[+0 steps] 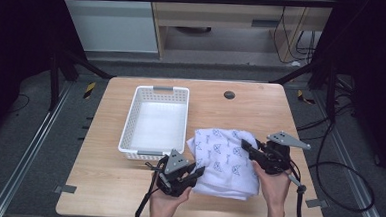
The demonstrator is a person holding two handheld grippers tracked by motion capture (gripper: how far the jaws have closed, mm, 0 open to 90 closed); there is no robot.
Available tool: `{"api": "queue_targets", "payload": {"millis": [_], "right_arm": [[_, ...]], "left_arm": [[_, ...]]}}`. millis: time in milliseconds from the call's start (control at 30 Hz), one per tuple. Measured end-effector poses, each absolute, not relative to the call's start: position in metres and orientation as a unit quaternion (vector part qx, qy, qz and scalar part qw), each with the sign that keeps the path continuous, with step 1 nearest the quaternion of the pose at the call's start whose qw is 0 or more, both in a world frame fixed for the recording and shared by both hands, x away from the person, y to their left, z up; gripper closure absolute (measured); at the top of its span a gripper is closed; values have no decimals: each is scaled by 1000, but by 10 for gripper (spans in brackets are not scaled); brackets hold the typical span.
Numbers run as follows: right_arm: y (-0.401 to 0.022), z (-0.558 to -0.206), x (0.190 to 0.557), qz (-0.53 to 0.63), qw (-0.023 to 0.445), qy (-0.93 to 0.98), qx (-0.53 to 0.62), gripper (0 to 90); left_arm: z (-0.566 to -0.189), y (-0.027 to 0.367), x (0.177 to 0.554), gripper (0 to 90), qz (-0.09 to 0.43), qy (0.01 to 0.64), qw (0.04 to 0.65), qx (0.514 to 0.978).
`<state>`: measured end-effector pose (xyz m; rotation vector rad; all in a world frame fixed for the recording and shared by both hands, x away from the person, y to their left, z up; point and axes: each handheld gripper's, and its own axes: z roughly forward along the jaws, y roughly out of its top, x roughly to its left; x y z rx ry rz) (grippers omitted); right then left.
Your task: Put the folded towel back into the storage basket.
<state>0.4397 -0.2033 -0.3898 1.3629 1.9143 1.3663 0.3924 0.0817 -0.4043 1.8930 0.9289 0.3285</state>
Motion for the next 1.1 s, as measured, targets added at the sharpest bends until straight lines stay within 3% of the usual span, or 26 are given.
{"api": "queue_targets", "payload": {"millis": [1100], "right_arm": [[-155, -340, 456, 514, 253, 686, 449, 669]], "left_arm": [[-368, 122, 404, 739, 180, 387, 499, 754]]}}
